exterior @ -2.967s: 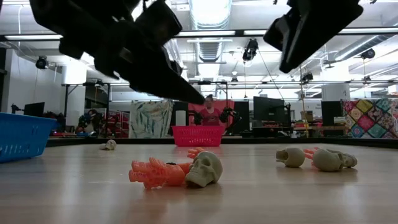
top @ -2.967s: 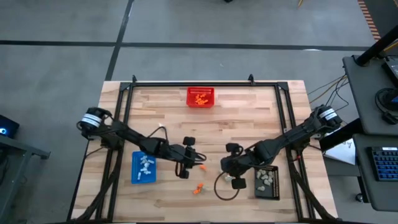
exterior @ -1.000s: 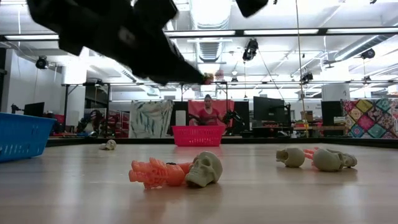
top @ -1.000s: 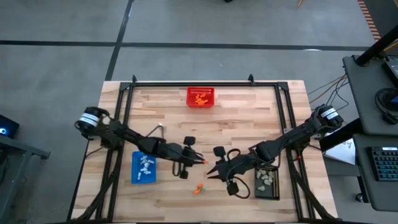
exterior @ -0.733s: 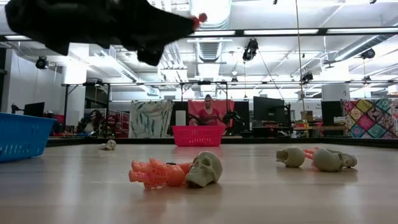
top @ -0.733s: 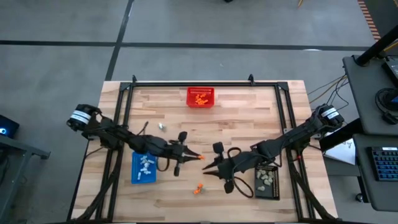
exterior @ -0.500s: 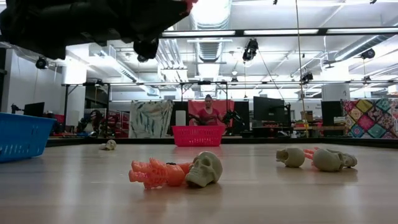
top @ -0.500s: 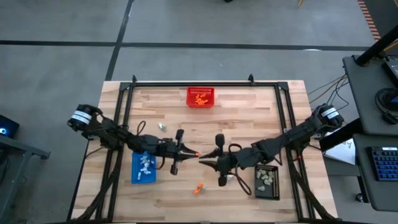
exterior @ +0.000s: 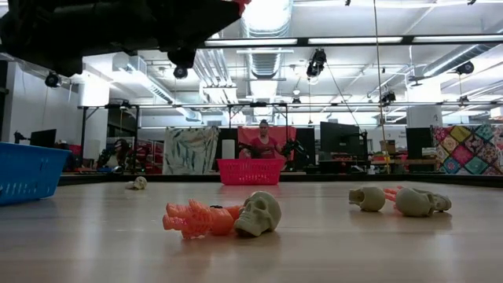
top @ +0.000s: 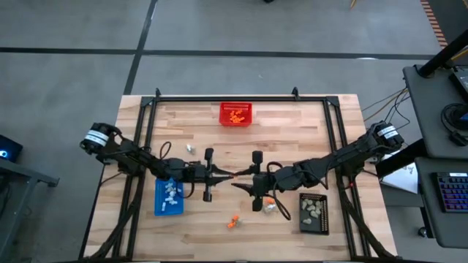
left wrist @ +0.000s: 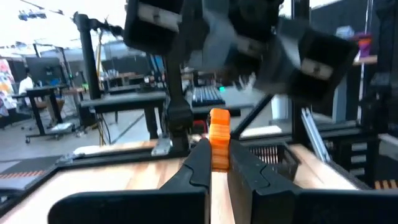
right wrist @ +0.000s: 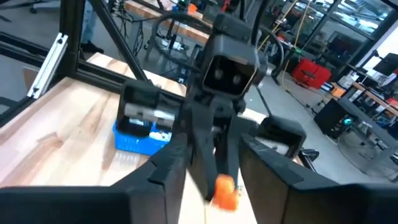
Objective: Sort Halloween decoration
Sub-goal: Put the orange skeleton toy into the red bin
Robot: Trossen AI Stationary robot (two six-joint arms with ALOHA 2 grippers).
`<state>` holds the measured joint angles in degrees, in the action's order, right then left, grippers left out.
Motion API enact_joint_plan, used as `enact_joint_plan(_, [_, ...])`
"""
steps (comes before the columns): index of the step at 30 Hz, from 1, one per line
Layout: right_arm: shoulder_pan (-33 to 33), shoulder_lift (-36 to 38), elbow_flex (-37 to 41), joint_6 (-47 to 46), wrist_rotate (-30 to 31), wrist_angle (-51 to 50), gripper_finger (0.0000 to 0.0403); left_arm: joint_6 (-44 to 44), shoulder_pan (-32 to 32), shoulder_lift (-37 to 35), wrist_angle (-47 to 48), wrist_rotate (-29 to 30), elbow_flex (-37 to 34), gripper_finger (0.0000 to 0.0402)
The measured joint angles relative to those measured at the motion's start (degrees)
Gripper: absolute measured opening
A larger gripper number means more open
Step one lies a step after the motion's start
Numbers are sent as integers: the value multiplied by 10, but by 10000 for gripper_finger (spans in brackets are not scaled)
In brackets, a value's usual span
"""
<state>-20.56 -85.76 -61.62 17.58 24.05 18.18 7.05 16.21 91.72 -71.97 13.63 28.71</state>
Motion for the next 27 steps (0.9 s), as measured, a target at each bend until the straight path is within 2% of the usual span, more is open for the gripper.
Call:
enact_joint_plan(5, [5,0,0,0,0,-9,161,0,0,0,-35,0,-4,0])
enact_joint_plan(10, [13,0,0,0,0,-9,158,-1,0,0,-36,-2,-4,0])
enact_joint_plan(19, [19,-5,0,0,-5,-12,111,-2,0,0,-46,-7,-4,0])
enact_joint_plan(27, [19,-6,0,0,-5,-12,36,-6,1,0,-46,-7,-4,2])
